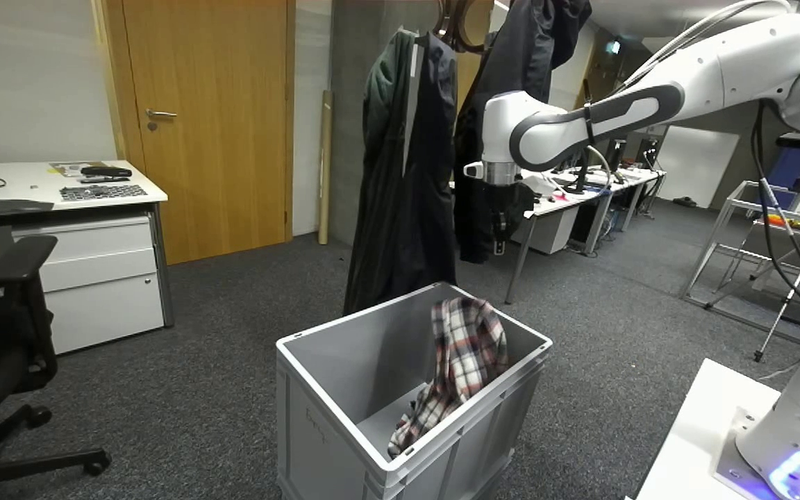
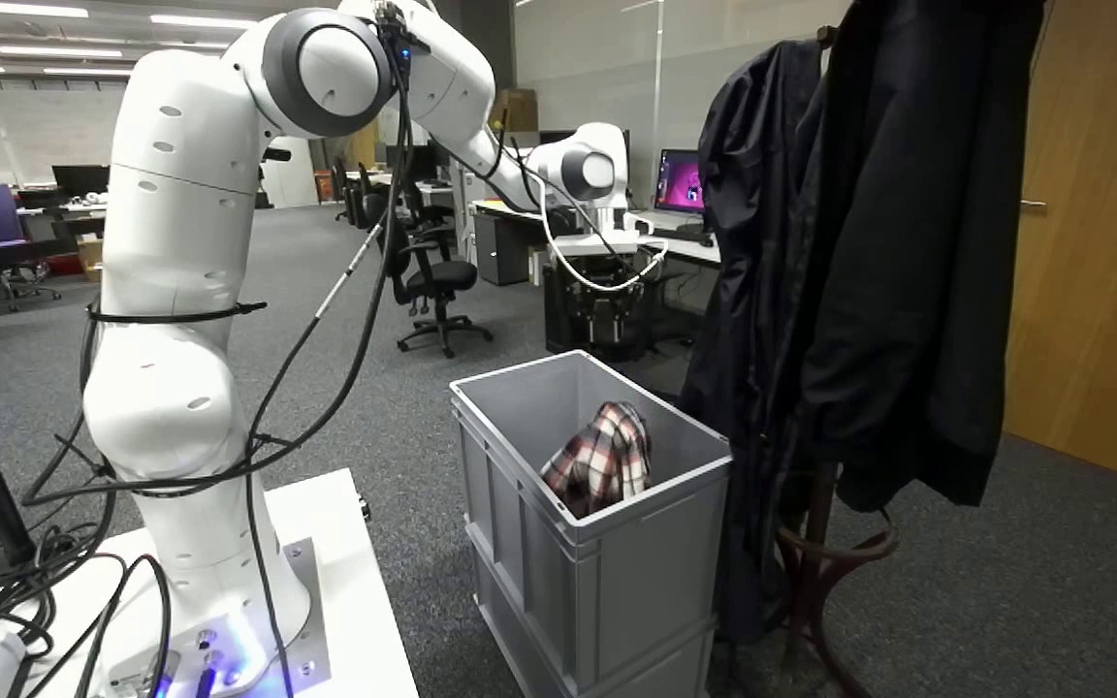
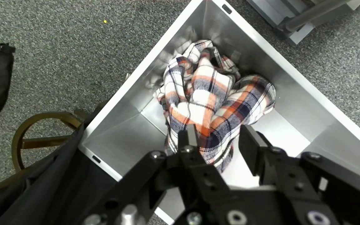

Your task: Put the flannel shirt inside the grey container.

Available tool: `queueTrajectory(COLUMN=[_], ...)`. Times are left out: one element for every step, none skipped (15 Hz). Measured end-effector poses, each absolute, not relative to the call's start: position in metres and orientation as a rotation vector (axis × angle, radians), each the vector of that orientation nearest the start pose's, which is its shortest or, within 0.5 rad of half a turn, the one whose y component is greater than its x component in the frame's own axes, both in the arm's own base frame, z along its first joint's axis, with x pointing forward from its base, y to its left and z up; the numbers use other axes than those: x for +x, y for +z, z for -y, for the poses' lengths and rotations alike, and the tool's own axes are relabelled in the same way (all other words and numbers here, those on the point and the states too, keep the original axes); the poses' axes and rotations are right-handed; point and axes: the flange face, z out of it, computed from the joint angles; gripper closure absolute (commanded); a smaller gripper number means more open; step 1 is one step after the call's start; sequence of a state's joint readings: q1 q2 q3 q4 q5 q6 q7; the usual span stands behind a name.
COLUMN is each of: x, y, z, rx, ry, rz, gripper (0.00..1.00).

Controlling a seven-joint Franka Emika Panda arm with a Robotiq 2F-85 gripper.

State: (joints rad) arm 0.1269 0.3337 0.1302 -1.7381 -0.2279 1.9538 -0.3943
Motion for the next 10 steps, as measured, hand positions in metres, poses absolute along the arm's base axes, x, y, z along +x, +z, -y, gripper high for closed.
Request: queueTrajectory(x=[0.620,0.621,0.623,0.624,0.625,0.625,0.626,0.626,0.625,0.623], y=[0.383,0.388,0.392,0.397,0.401,0.406,0.412,0.418,0.426,0.434], z=[-0.142,-0.143,-0.145,-0.147,-0.149,-0.151,-0.153,-0.155,-0.157,-0.158], rx=[-3.065,-3.064,-3.063,-3.062,-3.061,-3.061,-3.061,-3.061,-3.063,-3.064], ry=[0.191,0.175,0.160,0.145,0.130,0.114,0.097,0.079,0.058,0.036], rz=[1.201,1.206,1.211,1.217,1.222,1.227,1.230,1.235,1.239,1.243], gripper=[0.17,0.10,0.04,0.00,0.00,0.00,0.00,0.00,0.00,0.00])
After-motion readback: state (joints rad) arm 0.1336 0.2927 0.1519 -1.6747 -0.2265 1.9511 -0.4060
